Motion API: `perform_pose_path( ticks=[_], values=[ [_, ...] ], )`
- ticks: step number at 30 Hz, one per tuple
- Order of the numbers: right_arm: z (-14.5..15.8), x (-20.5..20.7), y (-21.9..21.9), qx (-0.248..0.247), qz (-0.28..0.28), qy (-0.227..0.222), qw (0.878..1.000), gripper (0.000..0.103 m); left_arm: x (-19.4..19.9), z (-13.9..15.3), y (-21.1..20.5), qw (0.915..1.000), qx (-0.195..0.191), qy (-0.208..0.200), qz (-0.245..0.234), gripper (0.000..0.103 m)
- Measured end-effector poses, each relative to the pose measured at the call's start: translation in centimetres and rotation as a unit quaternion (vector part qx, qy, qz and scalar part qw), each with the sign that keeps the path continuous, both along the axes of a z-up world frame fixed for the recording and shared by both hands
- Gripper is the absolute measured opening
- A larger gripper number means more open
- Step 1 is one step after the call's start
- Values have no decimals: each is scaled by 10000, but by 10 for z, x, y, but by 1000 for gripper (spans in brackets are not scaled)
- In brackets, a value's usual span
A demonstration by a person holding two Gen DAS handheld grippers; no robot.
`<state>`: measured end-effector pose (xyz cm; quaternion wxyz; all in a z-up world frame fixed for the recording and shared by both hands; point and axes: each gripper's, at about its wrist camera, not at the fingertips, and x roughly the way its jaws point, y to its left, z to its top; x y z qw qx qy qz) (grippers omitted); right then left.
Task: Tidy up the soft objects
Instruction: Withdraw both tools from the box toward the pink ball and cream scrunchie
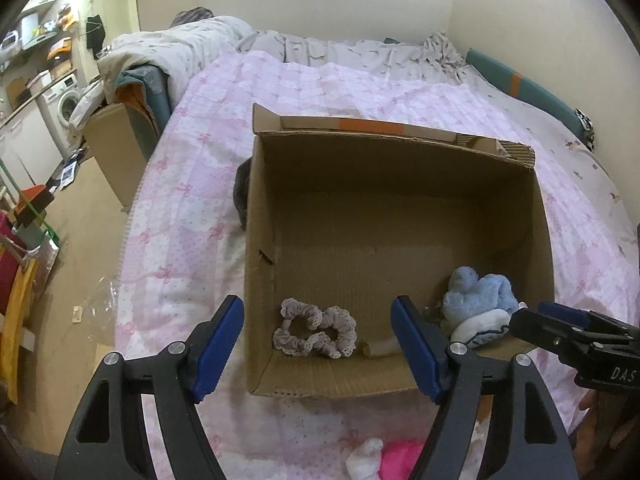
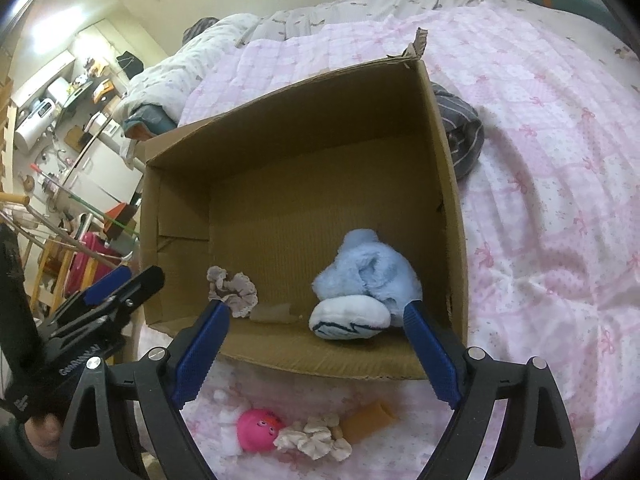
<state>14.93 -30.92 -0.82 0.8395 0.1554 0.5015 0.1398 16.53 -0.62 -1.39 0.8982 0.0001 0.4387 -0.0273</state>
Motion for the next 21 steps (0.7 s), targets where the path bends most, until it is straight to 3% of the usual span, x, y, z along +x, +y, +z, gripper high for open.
perform_pose_path(
  ticks=[10, 21],
  values=[
    [8, -17, -6, -71, 4, -39, 10000, 95, -31, 17, 11, 9998, 191, -70, 66, 74],
    [17, -50, -5, -25, 12, -80, 10000, 95, -70, 12, 17, 9993, 91, 199, 293, 74]
  ],
)
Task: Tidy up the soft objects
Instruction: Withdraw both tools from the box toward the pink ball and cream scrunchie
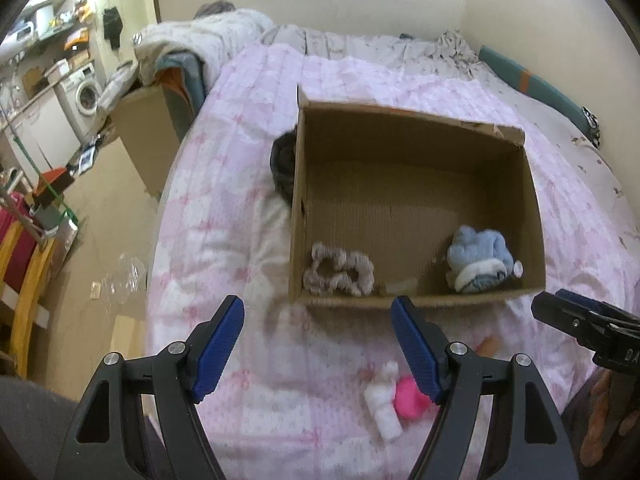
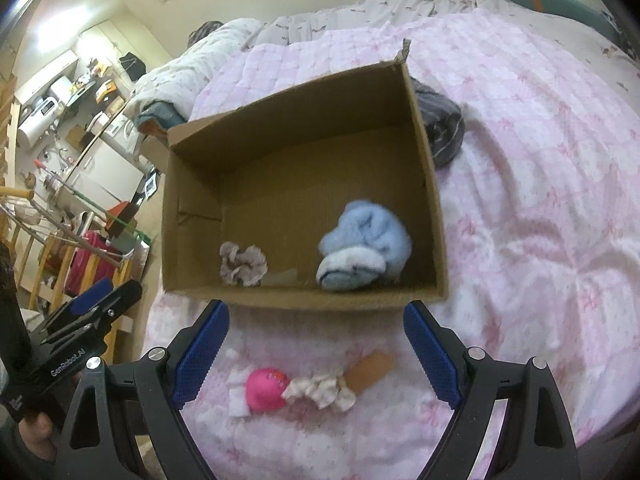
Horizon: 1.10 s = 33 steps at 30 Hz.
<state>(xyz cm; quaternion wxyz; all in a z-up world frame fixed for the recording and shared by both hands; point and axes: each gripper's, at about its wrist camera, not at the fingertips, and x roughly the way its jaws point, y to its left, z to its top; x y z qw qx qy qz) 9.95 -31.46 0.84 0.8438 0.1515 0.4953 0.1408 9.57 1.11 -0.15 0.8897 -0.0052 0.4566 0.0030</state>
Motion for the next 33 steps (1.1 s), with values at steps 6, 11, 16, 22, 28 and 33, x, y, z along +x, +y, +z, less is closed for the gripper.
perform_pose_path(
  ticks=[6, 11, 16, 22, 28, 33],
  values=[
    [4, -19, 12, -77, 218, -82, 9997, 95, -12, -4, 8, 9997, -121, 119, 200, 74],
    [1, -27, 15, -102, 266, -22, 9996, 94, -16, -14, 23, 9980, -201, 358, 486, 74],
    [2, -31, 16, -140, 295, -4, 9995, 94, -14, -24, 35, 9949, -325, 581, 763, 74],
    [-9, -28, 16, 80, 274, 279, 9992, 94, -10, -32, 35, 9935, -187, 671, 906, 74],
    [-21, -22, 17, 294, 219, 578, 9977, 94, -6, -44, 42, 9891, -176, 947, 1112, 74],
    [-40, -17, 25, 671, 400, 1062, 9913, 94, -3, -48, 48, 9869, -312, 1043, 1192, 74]
  ],
)
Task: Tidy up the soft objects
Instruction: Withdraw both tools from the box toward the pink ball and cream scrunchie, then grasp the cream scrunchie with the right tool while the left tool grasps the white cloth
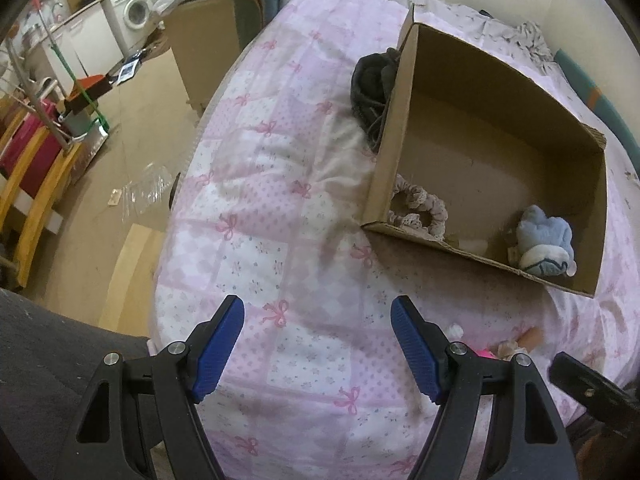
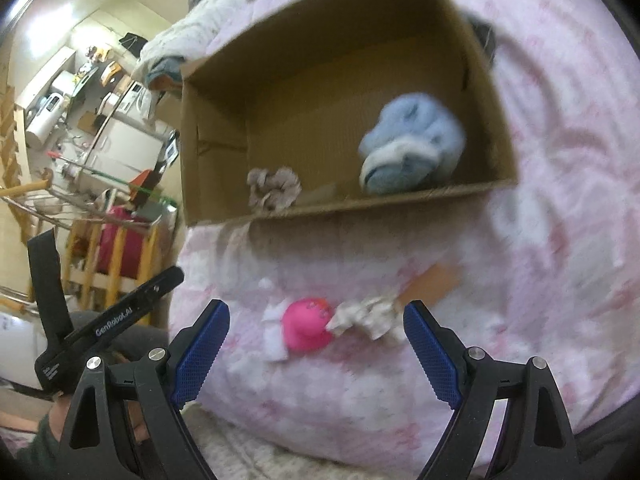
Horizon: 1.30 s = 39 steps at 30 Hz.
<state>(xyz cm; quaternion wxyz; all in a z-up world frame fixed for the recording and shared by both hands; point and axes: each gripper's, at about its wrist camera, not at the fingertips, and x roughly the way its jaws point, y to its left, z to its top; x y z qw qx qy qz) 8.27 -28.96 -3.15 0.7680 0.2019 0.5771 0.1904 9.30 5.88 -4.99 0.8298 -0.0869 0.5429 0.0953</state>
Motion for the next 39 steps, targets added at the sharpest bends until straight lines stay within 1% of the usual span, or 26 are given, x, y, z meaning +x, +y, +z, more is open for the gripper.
perform_pose_path(
  ticks=[2, 4, 6, 7, 9, 10, 11, 14, 16, 18, 19, 20, 21, 23, 24, 26, 27, 29, 31, 34, 36, 38, 39],
  values=[
    [-7, 2, 4, -132, 12, 110, 9999, 94, 1, -2, 0, 10000, -24, 42, -2, 74],
    [-14, 5, 6, -387, -49, 202, 9990, 94, 1, -2, 0, 10000, -42, 49, -2, 74],
    [-22, 9, 5, -487, -71, 389, 9980, 94, 1, -2, 0, 10000, -43, 49, 0, 74],
    [-28, 11, 4, -394, -83, 513, 9979, 94, 1, -2, 0, 10000, -45, 51, -4, 74],
    [-43, 13, 0, 67, -167, 930, 9955, 94, 1, -3, -1, 10000, -61, 67, -32, 74],
    [-50, 14, -1, 197, -223, 1107, 9934, 94, 2, -4, -3, 9999, -48, 81, -59, 74],
    [-56, 16, -2, 248, -292, 1224, 9917, 94, 2, -5, -4, 9999, -21, 88, -85, 74],
    [-70, 20, -3, 165, -446, 1403, 9890, 94, 2, -5, -8, 9998, 58, 88, -144, 74],
    [-76, 22, -2, 156, -499, 1490, 9875, 88, 2, -6, -9, 9998, 88, 95, -156, 74],
    [-80, 23, -1, 119, -494, 1508, 9873, 78, 2, -7, -10, 9997, 108, 122, -158, 74],
    [-81, 23, -1, 122, -491, 1497, 9874, 75, 3, -8, -10, 9997, 118, 134, -157, 74],
    [-81, 24, 0, 117, -489, 1471, 9878, 60, 3, -9, -10, 9997, 129, 146, -159, 74],
    [-80, 24, 1, 104, -441, 1445, 9885, 37, 4, -9, -11, 9997, 136, 150, -163, 74],
    [-82, 24, 4, 55, -248, 1523, 9880, 32, 4, -9, -11, 9997, 145, 138, -167, 74],
    [-82, 23, 8, 11, -180, 1514, 9883, 28, 4, -9, -11, 9997, 153, 132, -167, 74],
    [-78, 20, 11, -115, -53, 1415, 9899, 23, 4, -9, -11, 9996, 165, 124, -178, 74],
    [-74, 20, 12, -83, -37, 1340, 9909, 22, 4, -9, -11, 9996, 168, 123, -173, 74],
    [-62, 19, 8, 22, -67, 1188, 9929, 22, 3, -9, -9, 9997, 150, 124, -147, 74],
    [-47, 17, 2, 268, -121, 1069, 9938, 22, 3, -10, -7, 9998, 104, 143, -99, 73],
    [-21, 13, -5, 517, -118, 806, 9953, 22, 5, -13, -7, 9997, -39, 221, -79, 73],
    [-2, 10, -13, 693, -136, 498, 9963, 22, 5, -15, -8, 9995, -158, 254, -112, 73],
    [12, 10, -18, 631, -177, 234, 9976, 22, 6, -18, -11, 9991, -236, 315, -175, 73],
    [19, 9, -19, 425, -184, 56, 9989, 22, 7, -21, -13, 9986, -280, 390, -228, 73]
  ],
)
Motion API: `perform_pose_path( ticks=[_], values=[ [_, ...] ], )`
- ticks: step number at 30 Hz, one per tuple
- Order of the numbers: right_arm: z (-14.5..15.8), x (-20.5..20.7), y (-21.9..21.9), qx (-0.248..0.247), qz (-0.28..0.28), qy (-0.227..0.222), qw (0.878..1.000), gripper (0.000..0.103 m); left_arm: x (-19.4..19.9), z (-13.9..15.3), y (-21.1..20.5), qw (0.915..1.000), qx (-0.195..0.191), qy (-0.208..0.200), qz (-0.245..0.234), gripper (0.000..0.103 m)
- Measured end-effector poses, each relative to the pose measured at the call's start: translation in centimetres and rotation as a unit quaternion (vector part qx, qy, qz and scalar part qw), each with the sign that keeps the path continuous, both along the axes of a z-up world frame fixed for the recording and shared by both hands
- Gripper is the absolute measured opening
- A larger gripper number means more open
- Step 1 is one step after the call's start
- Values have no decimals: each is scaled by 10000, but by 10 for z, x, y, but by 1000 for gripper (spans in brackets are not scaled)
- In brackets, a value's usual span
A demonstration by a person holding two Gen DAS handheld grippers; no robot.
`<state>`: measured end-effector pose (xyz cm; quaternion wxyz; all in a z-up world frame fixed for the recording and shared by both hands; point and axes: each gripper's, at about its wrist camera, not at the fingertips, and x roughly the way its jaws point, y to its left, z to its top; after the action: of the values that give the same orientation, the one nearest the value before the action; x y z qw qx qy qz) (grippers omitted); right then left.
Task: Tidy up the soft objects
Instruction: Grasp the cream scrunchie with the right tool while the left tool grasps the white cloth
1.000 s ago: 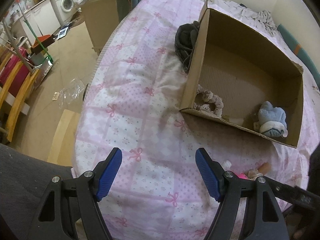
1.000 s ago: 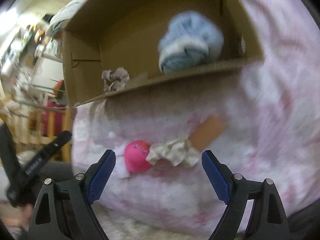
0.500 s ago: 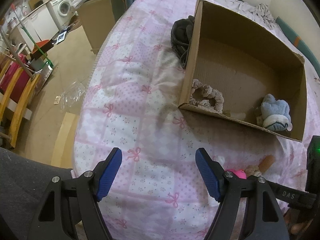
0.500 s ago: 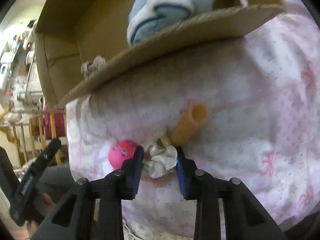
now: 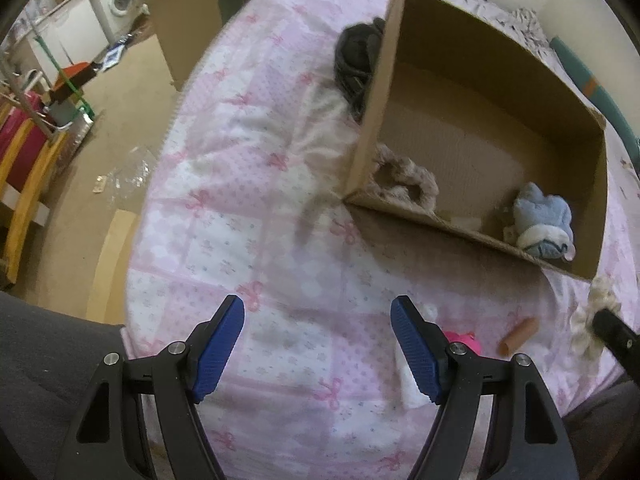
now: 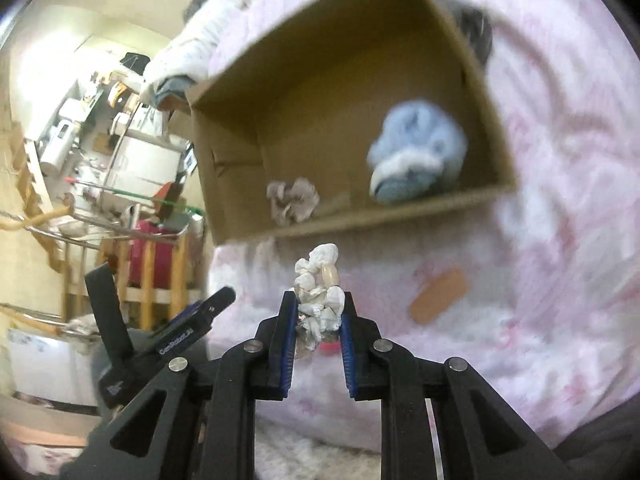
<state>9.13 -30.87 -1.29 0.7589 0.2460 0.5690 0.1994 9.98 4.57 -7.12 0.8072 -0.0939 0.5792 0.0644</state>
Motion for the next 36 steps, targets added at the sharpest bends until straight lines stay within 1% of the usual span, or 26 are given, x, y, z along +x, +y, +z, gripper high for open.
perform_pose_path(
  ticks=[2, 3, 8, 10, 12, 13, 14, 15, 18, 22, 24, 26, 34, 35, 36],
  values=[
    [9, -5, 3, -487, 33, -459, 9978, 22, 1, -7, -3, 9998, -82, 170, -87, 73],
    [10, -8, 8, -663, 81, -585, 9960, 22, 2, -12, -5, 9995, -127, 275, -110, 73],
    [5, -7, 17, -822, 201, -603, 9946, 22, 5, -24, -4, 9982, -383, 439, -122, 72],
    [4, -5, 19, -801, 248, -593, 9947, 22, 9, -28, -6, 9974, -461, 516, -199, 67],
    [1, -3, 19, -775, 249, -577, 9950, 22, 13, -36, -12, 9954, -583, 655, -383, 56],
    [-1, -2, 17, -735, 232, -542, 9956, 22, 14, -39, -15, 9945, -624, 714, -445, 53],
    [-3, -1, 15, -633, 192, -489, 9966, 22, 15, -43, -19, 9929, -683, 807, -546, 46],
    [-5, -1, 13, -490, 127, -446, 9977, 22, 16, -47, -24, 9916, -710, 881, -624, 41],
    [-3, -1, 4, -177, -23, -453, 9988, 22, 20, -50, -31, 9911, -717, 853, -722, 40],
    [-4, -1, 3, -173, -66, -427, 9989, 22, 27, -57, -37, 9885, -909, 915, -784, 40],
    [-5, -2, 3, -191, -72, -384, 9991, 22, 29, -63, -42, 9847, -1096, 1026, -887, 40],
    [-5, -1, 4, -232, -60, -406, 9989, 22, 29, -68, -49, 9813, -1168, 1141, -1024, 40],
    [-4, 1, 6, -353, -122, -421, 9984, 22, 33, -76, -62, 9805, -968, 1120, -1290, 40],
    [-5, 1, 5, -361, -127, -420, 9984, 22, 32, -76, -64, 9805, -909, 1104, -1352, 40],
    [-5, 1, 4, -376, -135, -417, 9983, 22, 30, -77, -68, 9797, -873, 1100, -1433, 28]
  ],
)
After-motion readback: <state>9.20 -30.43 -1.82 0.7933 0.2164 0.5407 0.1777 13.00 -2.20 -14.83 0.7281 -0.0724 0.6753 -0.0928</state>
